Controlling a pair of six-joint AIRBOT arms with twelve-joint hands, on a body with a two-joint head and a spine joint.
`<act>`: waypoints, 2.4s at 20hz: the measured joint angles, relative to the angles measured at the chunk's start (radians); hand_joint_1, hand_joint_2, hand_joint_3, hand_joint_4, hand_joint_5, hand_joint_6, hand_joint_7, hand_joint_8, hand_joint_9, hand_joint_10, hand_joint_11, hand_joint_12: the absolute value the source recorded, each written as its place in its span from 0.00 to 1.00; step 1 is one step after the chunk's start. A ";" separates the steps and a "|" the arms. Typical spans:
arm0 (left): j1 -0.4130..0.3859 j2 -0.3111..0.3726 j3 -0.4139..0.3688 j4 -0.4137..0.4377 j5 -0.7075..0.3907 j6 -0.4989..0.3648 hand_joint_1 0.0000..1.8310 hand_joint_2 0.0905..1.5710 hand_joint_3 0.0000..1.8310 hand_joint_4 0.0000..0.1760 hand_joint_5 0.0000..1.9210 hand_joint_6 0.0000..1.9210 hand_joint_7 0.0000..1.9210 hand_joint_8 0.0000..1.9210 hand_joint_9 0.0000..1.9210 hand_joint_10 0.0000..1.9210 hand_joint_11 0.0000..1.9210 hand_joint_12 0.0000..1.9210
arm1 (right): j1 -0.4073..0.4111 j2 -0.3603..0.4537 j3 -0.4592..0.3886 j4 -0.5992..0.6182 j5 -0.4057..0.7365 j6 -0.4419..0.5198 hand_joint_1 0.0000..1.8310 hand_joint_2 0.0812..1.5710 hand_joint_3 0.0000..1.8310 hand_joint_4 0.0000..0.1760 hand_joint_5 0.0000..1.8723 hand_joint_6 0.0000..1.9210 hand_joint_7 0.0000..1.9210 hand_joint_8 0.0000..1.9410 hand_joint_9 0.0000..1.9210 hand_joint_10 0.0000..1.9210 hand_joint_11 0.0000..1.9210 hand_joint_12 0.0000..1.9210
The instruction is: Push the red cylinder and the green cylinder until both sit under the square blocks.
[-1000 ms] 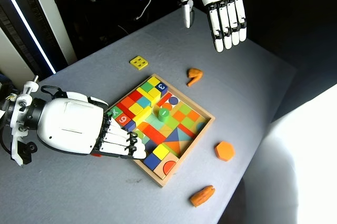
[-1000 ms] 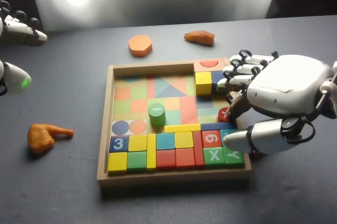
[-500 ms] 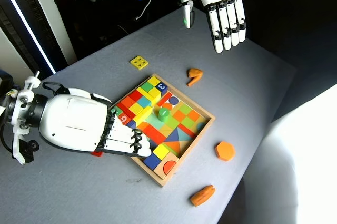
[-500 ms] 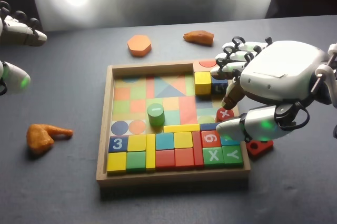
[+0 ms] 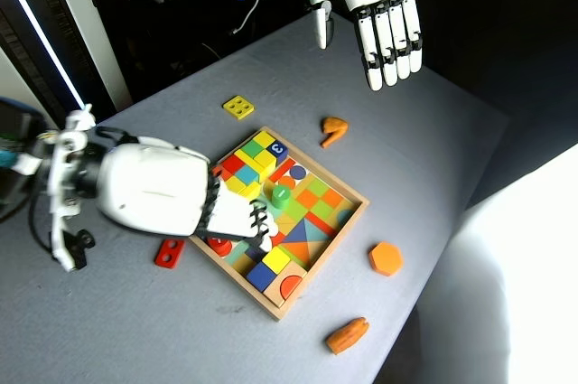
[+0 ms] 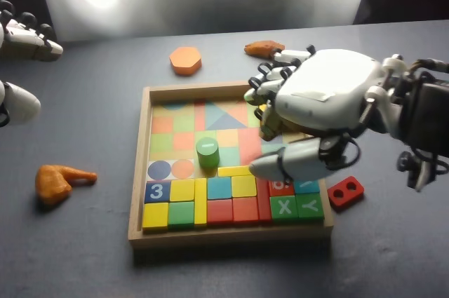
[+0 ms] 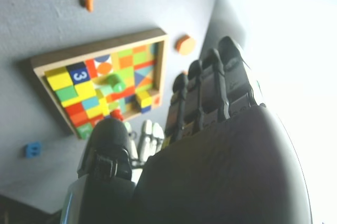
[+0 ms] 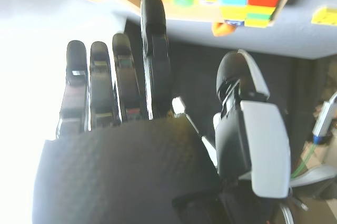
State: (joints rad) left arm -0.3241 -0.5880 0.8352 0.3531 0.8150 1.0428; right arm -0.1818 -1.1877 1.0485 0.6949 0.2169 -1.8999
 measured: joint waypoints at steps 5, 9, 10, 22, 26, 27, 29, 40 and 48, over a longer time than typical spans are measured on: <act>0.000 0.000 0.000 0.003 0.000 0.000 0.00 0.92 0.00 0.00 0.03 0.00 0.03 0.00 0.03 0.00 0.00 0.09 | 0.011 -0.093 0.055 0.000 0.035 0.040 0.04 0.74 0.00 0.00 0.47 0.00 0.18 0.00 0.14 0.05 0.00 0.52; 0.000 0.000 0.000 0.005 0.000 0.000 0.00 0.91 0.00 0.00 0.04 0.00 0.05 0.00 0.04 0.00 0.00 0.12 | 0.026 -0.151 0.080 -0.001 0.037 0.050 0.06 0.74 0.00 0.00 0.48 0.01 0.19 0.00 0.12 0.04 0.00 0.41; 0.000 0.000 0.002 0.005 0.000 0.000 0.00 0.92 0.00 0.00 0.04 0.00 0.04 0.00 0.04 0.00 0.00 0.12 | 0.028 -0.163 0.090 -0.001 0.045 0.059 0.06 0.74 0.00 0.00 0.47 0.00 0.16 0.00 0.10 0.03 0.00 0.39; 0.000 0.000 0.002 0.005 0.000 0.000 0.00 0.92 0.00 0.00 0.03 0.00 0.04 0.00 0.04 0.00 0.00 0.11 | 0.016 -0.232 0.151 0.000 0.074 0.119 0.01 0.75 0.00 0.00 0.45 0.00 0.15 0.01 0.05 0.00 0.00 0.00; 0.000 0.000 0.002 0.005 0.000 0.000 0.00 0.92 0.00 0.00 0.04 0.00 0.05 0.00 0.04 0.00 0.00 0.13 | 0.014 -0.238 0.151 0.000 0.070 0.123 0.00 0.75 0.00 0.00 0.44 0.00 0.13 0.00 0.04 0.00 0.00 0.00; 0.000 0.000 0.002 0.006 0.000 0.000 0.00 0.92 0.00 0.00 0.04 0.00 0.05 0.00 0.04 0.00 0.00 0.13 | 0.010 -0.238 0.151 0.000 0.071 0.123 0.01 0.75 0.00 0.00 0.44 0.00 0.13 0.00 0.03 0.00 0.00 0.00; 0.000 0.000 0.002 0.006 0.000 0.000 0.00 0.92 0.00 0.00 0.04 0.00 0.05 0.00 0.04 0.00 0.00 0.13 | -0.002 -0.239 0.151 0.000 0.075 0.124 0.03 0.74 0.00 0.00 0.45 0.00 0.13 0.00 0.04 0.00 0.00 0.00; 0.000 0.000 0.002 0.006 0.000 0.000 0.00 0.91 0.00 0.00 0.04 0.00 0.04 0.00 0.03 0.00 0.00 0.12 | -0.030 -0.203 0.126 -0.007 0.076 0.118 0.00 0.76 0.00 0.00 0.42 0.00 0.11 0.00 0.07 0.01 0.00 0.37; 0.000 0.000 0.002 0.006 0.000 0.000 0.00 0.92 0.00 0.00 0.04 0.00 0.05 0.00 0.04 0.00 0.00 0.13 | -0.055 -0.098 0.064 -0.009 0.049 0.076 0.00 0.77 0.00 0.00 0.42 0.00 0.14 0.00 0.06 0.01 0.00 0.13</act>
State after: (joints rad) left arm -0.3241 -0.5880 0.8371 0.3588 0.8150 1.0424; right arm -0.2363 -1.2854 1.1130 0.6861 0.2661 -1.8236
